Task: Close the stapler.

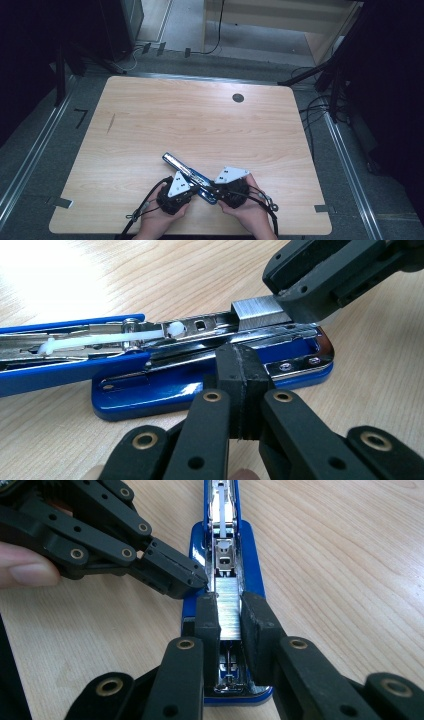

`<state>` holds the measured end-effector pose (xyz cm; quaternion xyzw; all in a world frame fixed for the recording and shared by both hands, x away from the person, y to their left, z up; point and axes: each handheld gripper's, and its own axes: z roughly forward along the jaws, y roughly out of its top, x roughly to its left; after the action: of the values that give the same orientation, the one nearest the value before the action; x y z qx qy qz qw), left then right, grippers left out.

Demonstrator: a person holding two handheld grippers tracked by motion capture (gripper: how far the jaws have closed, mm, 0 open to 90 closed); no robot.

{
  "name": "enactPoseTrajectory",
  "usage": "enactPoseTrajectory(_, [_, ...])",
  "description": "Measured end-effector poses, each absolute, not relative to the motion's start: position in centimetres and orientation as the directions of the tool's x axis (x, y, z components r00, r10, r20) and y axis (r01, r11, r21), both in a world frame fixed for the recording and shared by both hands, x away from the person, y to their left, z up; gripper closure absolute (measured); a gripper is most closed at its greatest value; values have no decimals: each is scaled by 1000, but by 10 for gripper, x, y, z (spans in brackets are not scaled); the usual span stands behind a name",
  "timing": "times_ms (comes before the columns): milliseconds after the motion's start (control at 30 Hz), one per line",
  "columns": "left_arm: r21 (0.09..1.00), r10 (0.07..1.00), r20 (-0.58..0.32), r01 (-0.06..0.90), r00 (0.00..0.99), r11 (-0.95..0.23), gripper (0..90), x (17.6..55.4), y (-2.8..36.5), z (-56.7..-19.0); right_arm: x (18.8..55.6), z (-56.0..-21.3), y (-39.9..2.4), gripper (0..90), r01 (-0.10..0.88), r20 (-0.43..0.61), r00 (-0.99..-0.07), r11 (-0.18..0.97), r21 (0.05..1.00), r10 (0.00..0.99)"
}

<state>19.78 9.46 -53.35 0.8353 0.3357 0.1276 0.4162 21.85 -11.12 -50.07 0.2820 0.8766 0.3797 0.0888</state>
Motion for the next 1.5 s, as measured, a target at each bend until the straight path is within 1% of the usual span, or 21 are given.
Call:
enactPoseTrajectory(500, [781, 667, -66, 455, 742, -428, 900, 198, 95, -534, 220, -500, -113, 799, 445, 81, -821, 544, 712, 566])
enactPoseTrajectory(933, [782, 666, -67, 454, 743, -428, 900, 198, 95, -534, 218, -500, -109, 799, 429, 51, -821, 556, 712, 568])
enactPoseTrajectory(1500, [781, 667, -66, 454, 742, -429, 900, 198, 95, -533, 218, -498, -110, 795, 438, 55, -815, 552, 710, 576])
